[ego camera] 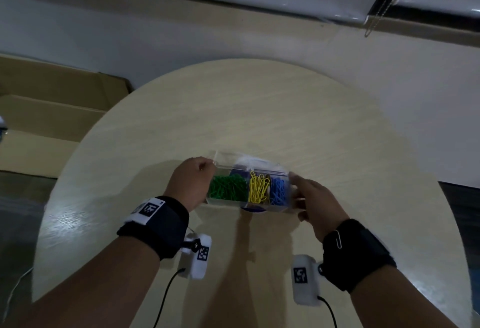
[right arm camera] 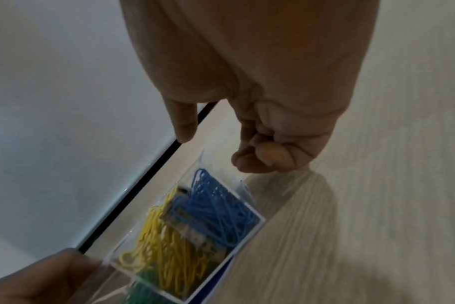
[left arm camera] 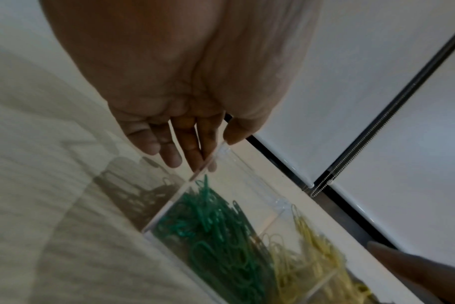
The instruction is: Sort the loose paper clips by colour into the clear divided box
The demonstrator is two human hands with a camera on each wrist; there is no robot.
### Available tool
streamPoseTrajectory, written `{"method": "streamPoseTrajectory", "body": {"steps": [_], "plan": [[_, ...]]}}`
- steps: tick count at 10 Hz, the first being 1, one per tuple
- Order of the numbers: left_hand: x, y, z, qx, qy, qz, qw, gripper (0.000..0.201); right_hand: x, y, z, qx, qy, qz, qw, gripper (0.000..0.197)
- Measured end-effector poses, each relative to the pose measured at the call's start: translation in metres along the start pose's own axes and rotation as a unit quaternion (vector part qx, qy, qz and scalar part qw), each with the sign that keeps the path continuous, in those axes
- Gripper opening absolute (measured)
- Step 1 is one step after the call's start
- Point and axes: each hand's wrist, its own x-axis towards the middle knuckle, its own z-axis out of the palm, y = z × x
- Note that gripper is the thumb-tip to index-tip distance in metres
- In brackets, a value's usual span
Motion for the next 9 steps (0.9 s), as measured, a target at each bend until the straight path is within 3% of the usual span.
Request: {"method": "streamPoseTrajectory", "body": {"steps": [1,2,3,5,6,7,9], "plan": [[0.004,0.000,0.001,-0.078,0.012,-0.015,0.997,0.022,0.004,-0.010,0.008,0.039,-0.020,0.019,0.999,0.065],[0.002,0.000,-0.001,-0.103,0.006,0.002,0.995,0.023,0.003,-0.017,0.013,0.114,-0.017,0.009,0.993,0.043],[-0.001,-0.006,-0.002,-0.121,0.002,0.005,0.993,0.023,0.000,-0.015,0.011,0.170,-0.030,-0.004,0.985,0.045],[-0.014,-0.010,-0.005,-0.212,0.018,-0.029,0.977,0.030,-0.011,0.003,0.012,0.148,0.001,-0.035,0.988,0.037],[-0.025,-0.012,-0.006,-0.197,0.007,-0.005,0.980,0.022,-0.021,0.014,0.014,0.094,-0.002,-0.057,0.994,0.034],[-0.036,-0.017,-0.002,-0.119,-0.013,0.022,0.993,0.047,-0.031,0.024,0.017,0.060,0.003,-0.096,0.994,0.032],[-0.049,-0.013,-0.002,-0.118,0.000,0.003,0.993,0.058,-0.043,0.029,0.017,0.038,0.028,-0.072,0.996,0.039]]}}
